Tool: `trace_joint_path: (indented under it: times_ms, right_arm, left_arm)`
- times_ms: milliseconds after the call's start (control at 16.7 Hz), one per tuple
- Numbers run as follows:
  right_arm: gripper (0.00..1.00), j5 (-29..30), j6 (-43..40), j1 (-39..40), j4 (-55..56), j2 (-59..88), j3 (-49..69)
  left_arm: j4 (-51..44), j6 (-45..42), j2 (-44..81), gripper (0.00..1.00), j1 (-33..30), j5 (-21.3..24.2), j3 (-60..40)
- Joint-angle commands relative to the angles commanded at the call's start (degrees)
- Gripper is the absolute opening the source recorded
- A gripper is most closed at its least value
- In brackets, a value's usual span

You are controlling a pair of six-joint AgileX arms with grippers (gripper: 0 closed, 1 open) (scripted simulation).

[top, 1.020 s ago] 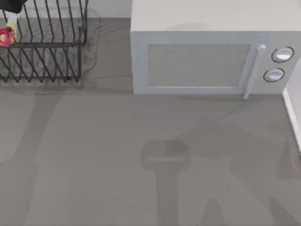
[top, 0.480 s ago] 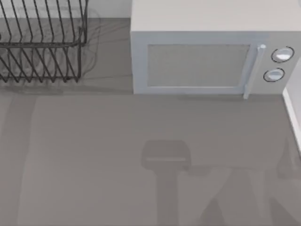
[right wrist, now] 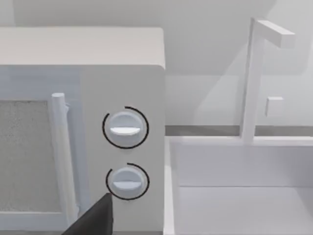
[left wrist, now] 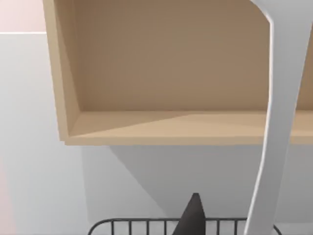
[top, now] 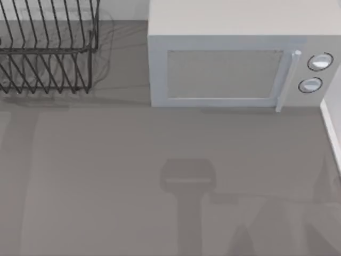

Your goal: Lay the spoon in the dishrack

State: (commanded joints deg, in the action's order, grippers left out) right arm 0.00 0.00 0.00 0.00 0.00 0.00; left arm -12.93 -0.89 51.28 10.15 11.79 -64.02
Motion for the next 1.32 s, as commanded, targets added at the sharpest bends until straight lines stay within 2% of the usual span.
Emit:
trace_joint_path:
  times_ms: [300, 960, 1140, 1320]
  right_arm:
    - [1.0, 0.0, 0.0, 0.0, 0.0, 0.0, 0.0]
    - [1.0, 0.0, 0.0, 0.0, 0.0, 0.0, 0.0]
    - [1.0, 0.0, 0.0, 0.0, 0.0, 0.0, 0.0]
    - [1.0, 0.0, 0.0, 0.0, 0.0, 0.0, 0.0]
  left_arm:
    - [9.31, 0.06, 8.93, 0.0, -1.0, -0.63, 0.44]
    - [54.73, -0.15, 44.8, 0.0, -5.49, -4.91, 9.18]
    - [59.96, -0.03, 48.91, 0.0, -6.23, -5.65, 10.88]
    - [60.51, -0.01, 49.3, 0.0, -6.32, -5.73, 11.1]
